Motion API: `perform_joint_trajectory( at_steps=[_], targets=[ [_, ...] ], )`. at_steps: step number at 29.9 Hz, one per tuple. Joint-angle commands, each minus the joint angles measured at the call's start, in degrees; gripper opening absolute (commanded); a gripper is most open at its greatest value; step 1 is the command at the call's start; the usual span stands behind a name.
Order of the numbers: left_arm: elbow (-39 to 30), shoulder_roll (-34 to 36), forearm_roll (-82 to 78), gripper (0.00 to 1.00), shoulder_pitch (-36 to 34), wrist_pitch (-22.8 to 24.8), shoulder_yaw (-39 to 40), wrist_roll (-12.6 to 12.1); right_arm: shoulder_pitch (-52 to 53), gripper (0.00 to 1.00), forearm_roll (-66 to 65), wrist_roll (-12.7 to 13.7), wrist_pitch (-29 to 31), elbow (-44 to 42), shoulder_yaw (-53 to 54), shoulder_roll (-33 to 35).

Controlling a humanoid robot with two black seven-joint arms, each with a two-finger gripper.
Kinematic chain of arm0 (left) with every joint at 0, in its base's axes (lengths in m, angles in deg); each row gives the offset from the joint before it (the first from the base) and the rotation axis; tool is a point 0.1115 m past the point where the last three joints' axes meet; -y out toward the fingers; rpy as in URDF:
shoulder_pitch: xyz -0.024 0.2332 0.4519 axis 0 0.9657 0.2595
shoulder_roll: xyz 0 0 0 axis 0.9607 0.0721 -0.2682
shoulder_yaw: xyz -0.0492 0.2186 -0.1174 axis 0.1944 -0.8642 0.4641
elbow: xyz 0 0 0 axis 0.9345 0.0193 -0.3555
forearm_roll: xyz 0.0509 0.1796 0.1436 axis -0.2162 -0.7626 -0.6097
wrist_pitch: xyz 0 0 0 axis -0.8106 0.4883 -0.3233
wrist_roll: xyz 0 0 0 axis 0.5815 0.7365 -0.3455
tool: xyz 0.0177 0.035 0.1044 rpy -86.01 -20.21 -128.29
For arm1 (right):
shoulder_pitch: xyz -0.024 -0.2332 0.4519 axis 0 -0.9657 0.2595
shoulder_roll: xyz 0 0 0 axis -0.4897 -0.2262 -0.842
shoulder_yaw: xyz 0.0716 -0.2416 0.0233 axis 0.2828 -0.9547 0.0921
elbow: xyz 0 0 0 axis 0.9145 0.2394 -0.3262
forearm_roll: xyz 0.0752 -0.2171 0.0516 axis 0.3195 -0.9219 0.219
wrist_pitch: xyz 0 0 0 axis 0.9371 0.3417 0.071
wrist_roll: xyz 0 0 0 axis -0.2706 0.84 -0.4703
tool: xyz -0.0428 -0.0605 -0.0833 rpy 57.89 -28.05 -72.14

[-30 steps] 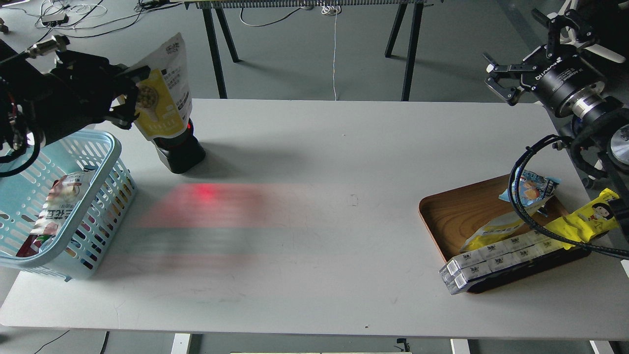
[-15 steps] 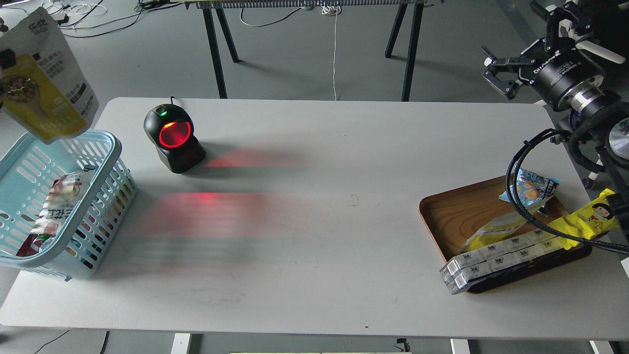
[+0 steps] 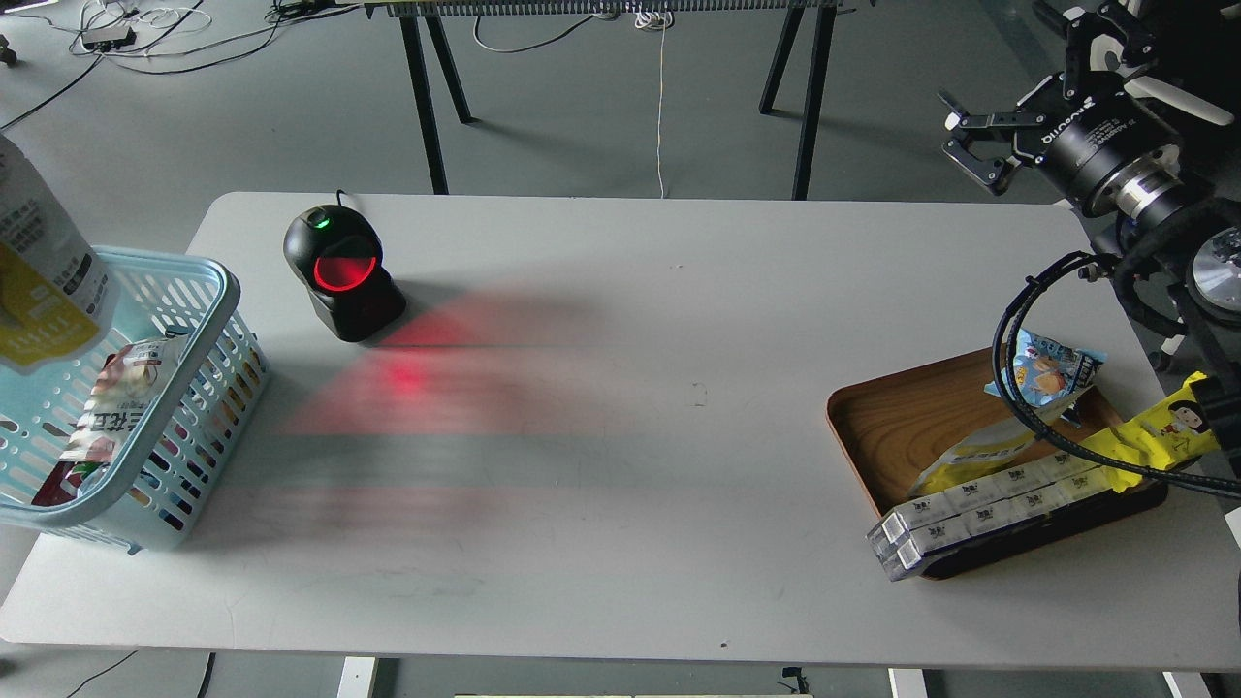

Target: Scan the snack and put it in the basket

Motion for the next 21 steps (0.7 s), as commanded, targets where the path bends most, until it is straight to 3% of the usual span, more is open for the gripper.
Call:
perform_joint_trajectory(
  at_steps=[1, 21],
  targets=[
    [0.23, -0.55, 0.05, 0.0, 0.08, -0.15, -3.59, -0.11, 0.02, 0.97, 0.0, 0.07, -0.02, 0.0, -0.08, 0.0],
    [2.16, -4.15, 0.05, 0.03, 0.17, -0.15, -13.35, 0.69, 0.02, 0.97, 0.0, 0.07, -0.02, 0.0, -0.08, 0.09]
  ],
)
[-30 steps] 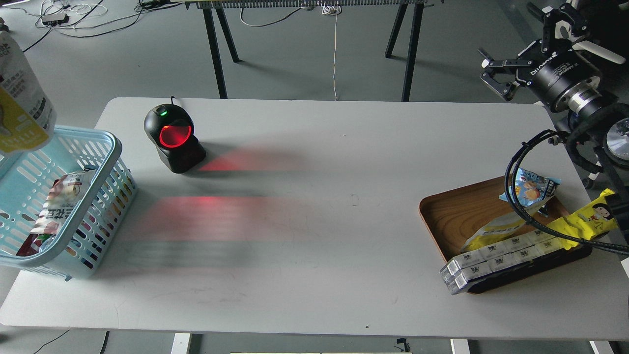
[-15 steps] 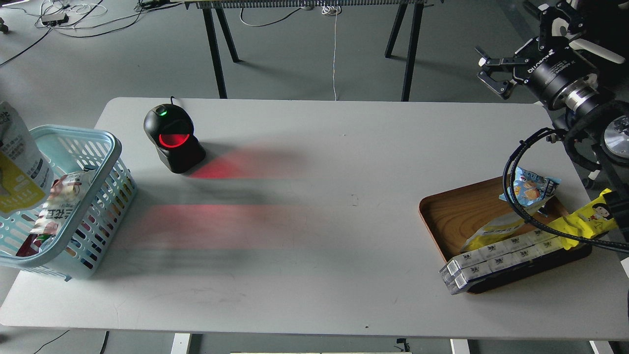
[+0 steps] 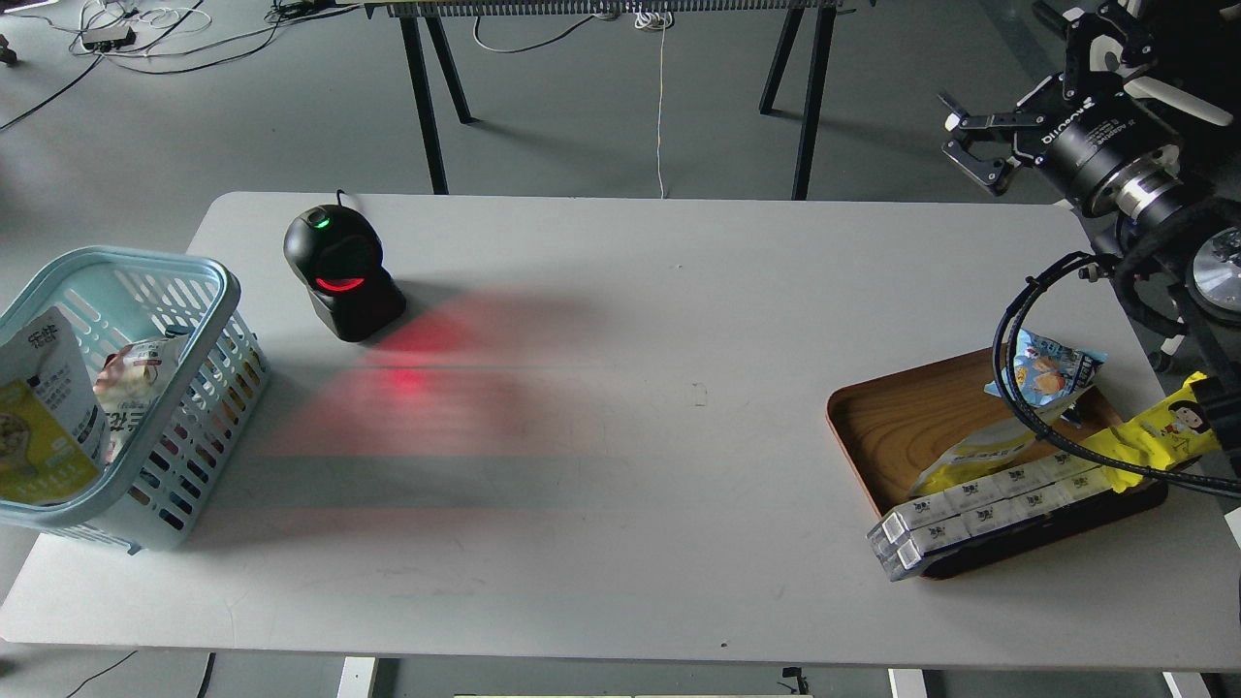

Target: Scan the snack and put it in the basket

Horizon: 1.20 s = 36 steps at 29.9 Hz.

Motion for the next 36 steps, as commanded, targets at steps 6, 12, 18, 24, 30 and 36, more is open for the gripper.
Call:
perform_joint_trajectory(
  at_steps=[6, 12, 18, 24, 30, 36],
  targets=[
    [2.27, -0.93, -0.09, 0.44, 0.01, 0.01, -0.41, 0.1, 0.09, 0.97, -0.08, -0.01, 0.01, 0.0, -0.09, 0.01],
    [2.63, -0.23, 0.0, 0.93, -0.86, 0.01, 0.2, 0.37, 0.17, 0.97, -0.08, -0.01, -0.08, 0.0, -0.61, 0.01],
    [2.72, 1.35, 3.33, 0.98, -1.22, 0.01, 8.36, 0.54, 0.44, 0.97, -0.08, -0.01, -0.08, 0.09, -0.61, 0.01],
    [2.63, 0.39, 8.42, 0.98, -1.13, 0.01, 19.69, 0.37, 2.19, 0.97, -0.08, -0.01, -0.17, 0.09, -1.93, 0.01],
    [4.37, -10.75, 18.88, 0.98, -4.81, 5.92, 33.58, -0.16, 3.77, 0.97, -0.08, 0.08, -0.96, 0.0, -3.77, 0.45],
    [12.89, -29.47, 32.4, 0.98, -13.16, 19.55, 42.03, -2.53, 4.13, 0.99, -0.08, 0.08, -1.4, -0.17, -4.48, 0.27]
  ],
)
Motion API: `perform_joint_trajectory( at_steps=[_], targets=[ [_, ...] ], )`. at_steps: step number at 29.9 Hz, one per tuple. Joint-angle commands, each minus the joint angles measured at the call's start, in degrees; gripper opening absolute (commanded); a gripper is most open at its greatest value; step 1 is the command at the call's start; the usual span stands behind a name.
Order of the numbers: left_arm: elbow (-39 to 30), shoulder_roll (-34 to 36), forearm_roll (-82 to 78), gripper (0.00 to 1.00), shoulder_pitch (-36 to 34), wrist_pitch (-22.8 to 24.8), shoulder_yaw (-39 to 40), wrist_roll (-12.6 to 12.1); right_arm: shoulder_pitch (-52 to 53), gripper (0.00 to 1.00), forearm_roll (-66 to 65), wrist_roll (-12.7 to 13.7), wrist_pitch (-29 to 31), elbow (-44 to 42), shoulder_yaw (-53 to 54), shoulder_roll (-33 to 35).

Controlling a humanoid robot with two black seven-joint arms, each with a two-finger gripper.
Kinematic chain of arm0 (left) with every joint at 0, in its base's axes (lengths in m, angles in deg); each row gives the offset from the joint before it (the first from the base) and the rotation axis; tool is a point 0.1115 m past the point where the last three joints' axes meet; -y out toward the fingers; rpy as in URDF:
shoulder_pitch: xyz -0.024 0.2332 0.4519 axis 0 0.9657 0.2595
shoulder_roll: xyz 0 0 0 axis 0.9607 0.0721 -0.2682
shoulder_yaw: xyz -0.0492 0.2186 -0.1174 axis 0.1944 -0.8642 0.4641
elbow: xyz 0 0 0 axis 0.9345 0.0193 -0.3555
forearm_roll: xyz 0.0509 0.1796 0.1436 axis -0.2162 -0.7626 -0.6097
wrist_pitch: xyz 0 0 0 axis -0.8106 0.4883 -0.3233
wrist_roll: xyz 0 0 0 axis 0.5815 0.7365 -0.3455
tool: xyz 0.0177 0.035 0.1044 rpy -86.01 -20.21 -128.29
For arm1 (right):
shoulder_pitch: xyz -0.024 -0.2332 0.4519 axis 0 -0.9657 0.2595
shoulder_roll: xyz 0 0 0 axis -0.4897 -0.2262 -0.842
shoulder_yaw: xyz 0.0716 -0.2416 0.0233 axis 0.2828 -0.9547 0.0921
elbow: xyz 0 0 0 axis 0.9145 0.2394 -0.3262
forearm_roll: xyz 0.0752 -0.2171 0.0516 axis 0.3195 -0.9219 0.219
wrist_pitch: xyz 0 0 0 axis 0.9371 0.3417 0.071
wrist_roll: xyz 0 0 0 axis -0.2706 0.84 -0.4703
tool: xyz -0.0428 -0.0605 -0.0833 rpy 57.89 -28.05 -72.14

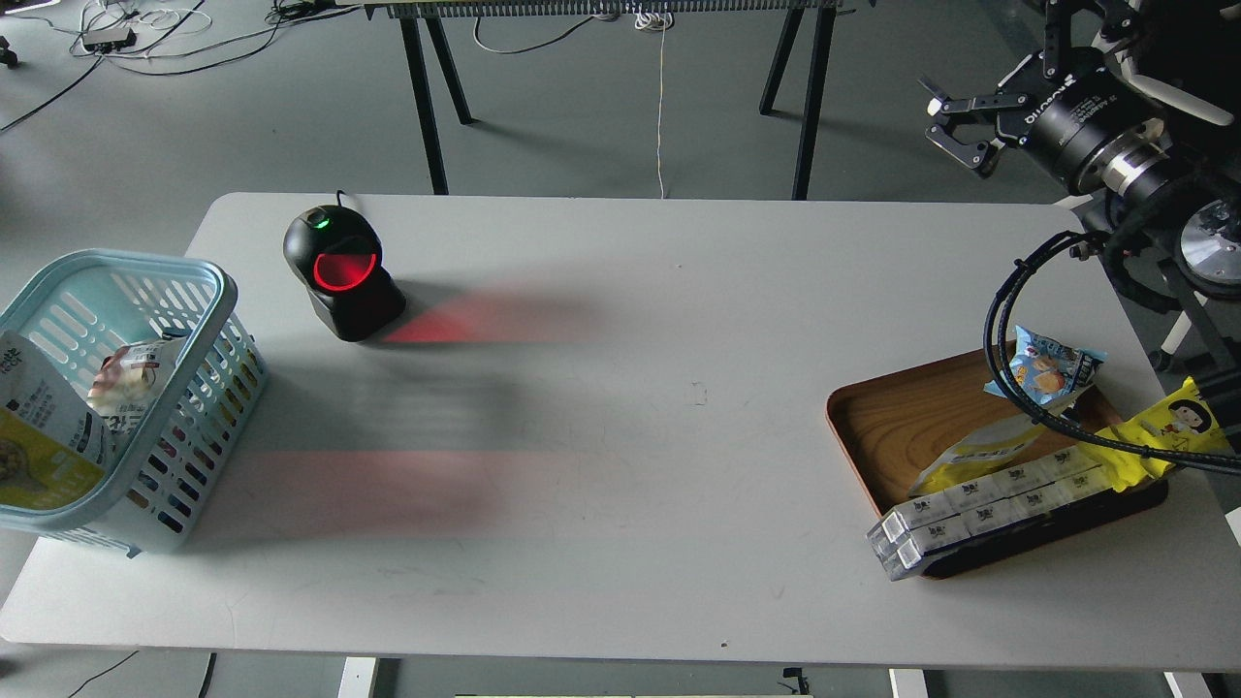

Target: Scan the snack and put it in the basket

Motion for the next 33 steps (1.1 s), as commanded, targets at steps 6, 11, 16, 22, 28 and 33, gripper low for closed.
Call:
perform_joint_trajectory(
  at_steps=[6, 11, 16, 22, 28, 33],
  targets=[
    [18.12, -24.14, 28.56, 0.98, -9.3, 17.89, 4.98, -3.42, -0.11, 0.99, -0.17, 0.07, -0.15, -0.63, -0.35, 0.61],
    [25.77, -29.17, 46.77, 0.99, -8.96, 27.91, 5.16, -3.51, -1.33, 0.99, -0.09, 0.07, -0.06, 0.07, -0.17, 4.2],
    [36.22, -36.11, 61.27, 0.99, -8.08, 39.78, 5.16, -4.74, -4.94, 0.99, 0.0, 0.16, 0.46, 4.28, 0.8, 7.81],
    [40.56, -40.86, 70.0, 0.99, -5.27, 42.17, 5.42, -5.01, -10.38, 0.99, 0.27, 0.51, 0.99, 7.37, 5.71, 9.57],
    [40.99, -44.73, 72.2, 1.0, -4.73, 41.56, 7.18, -4.83, -16.36, 0.99, 0.35, 0.25, 1.26, 10.17, 9.76, 8.61],
    [40.99, -44.82, 72.11, 1.0, -4.73, 41.56, 7.18, -4.74, -17.6, 0.99, 0.35, 0.07, 1.26, 10.53, 10.9, 8.52]
  ],
)
